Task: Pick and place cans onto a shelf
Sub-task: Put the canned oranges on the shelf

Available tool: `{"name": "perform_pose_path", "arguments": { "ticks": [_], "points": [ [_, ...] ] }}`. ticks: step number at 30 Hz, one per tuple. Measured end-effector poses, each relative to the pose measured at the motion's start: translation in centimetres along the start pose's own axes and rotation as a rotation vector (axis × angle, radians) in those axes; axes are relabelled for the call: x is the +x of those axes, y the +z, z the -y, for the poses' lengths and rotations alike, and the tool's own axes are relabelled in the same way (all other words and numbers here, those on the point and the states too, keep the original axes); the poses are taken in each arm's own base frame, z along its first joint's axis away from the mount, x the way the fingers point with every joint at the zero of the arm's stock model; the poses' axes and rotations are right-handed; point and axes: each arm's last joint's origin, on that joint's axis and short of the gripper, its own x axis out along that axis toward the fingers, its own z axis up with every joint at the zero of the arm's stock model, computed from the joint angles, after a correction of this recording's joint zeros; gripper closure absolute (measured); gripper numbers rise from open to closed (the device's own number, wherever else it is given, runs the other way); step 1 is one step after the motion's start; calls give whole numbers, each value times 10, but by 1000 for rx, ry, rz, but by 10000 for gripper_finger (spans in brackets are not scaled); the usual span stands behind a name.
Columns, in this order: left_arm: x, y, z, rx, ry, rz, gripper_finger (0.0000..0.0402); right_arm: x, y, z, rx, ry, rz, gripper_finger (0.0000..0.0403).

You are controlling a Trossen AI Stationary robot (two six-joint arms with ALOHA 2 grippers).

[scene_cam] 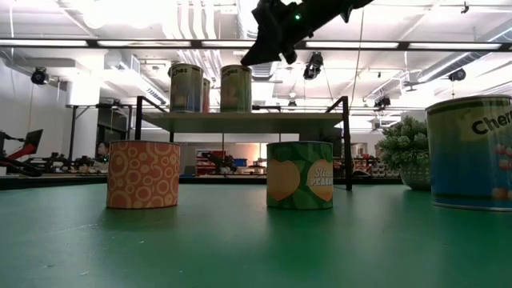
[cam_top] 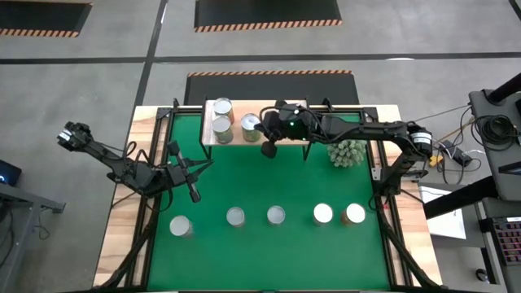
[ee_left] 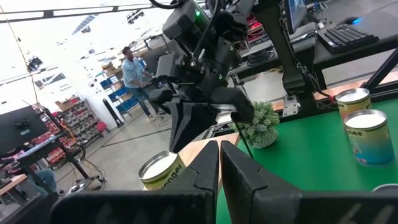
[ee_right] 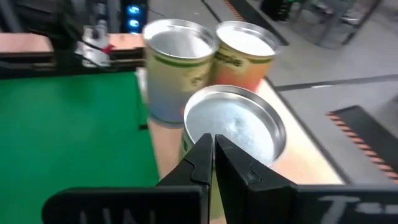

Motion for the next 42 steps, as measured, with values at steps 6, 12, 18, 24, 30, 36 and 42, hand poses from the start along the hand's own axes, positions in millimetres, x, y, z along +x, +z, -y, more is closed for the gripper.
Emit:
{"name": "perform_pose_path", "arguments": {
  "ticks": [6,12,18,24,30,36,42],
  "points": [
    [0,0,0,0,0,0,402,-3,1,2,-67,-60,-13,394],
    [0,0,0,0,0,0,402,-9,7,6,-93,-115,-11,394],
    [0,0,0,0,0,0,402,-7,19,7,-75,-112,30,394],
    [0,0,0,0,0,0,402,13,21,6,-71,-117,38,394],
    [0,0,0,-1,0,0,402,30,19,10,-77,-123,-28,394],
    [0,0,0,4,-1,-3,402,28,21,11,-64,-111,-70,394],
    [0,0,0,5,-2,-3,402,28,19,9,-43,-59,-81,394]
  ]
}}
